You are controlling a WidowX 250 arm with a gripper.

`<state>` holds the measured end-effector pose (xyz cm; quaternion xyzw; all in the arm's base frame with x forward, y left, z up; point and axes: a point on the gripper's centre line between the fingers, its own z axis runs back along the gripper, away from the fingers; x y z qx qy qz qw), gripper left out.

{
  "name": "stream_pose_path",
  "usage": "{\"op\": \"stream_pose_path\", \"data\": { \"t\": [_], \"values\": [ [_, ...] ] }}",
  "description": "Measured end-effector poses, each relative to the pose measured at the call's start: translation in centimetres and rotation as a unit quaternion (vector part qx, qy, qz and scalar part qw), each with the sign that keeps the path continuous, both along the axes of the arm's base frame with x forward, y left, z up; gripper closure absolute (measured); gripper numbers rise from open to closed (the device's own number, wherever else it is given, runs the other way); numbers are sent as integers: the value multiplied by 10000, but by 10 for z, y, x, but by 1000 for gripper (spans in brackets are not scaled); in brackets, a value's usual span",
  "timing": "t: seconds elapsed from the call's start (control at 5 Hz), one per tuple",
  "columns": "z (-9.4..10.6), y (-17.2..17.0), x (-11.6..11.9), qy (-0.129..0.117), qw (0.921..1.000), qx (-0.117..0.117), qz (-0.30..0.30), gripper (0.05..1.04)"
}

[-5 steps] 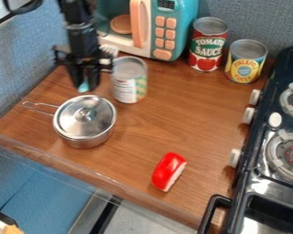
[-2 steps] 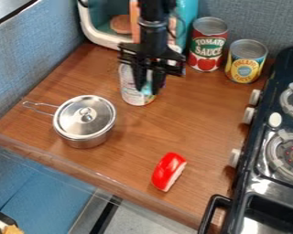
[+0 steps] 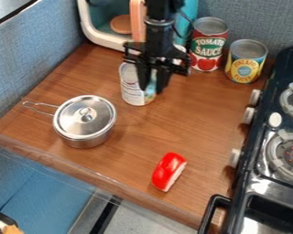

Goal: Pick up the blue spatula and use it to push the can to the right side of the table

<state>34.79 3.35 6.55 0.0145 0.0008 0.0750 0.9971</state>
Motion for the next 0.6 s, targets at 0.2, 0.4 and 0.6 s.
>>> {"op": "stream_pose_path", "data": {
  "t": [0.2,0.4,0.6],
  "values": [
    [10,48,-7,-145,9989,67,432,757],
    [9,68,-11,-144,9989,173,415,757],
    [-5,84,-18,46,9985,253,483,757]
  ]
}}
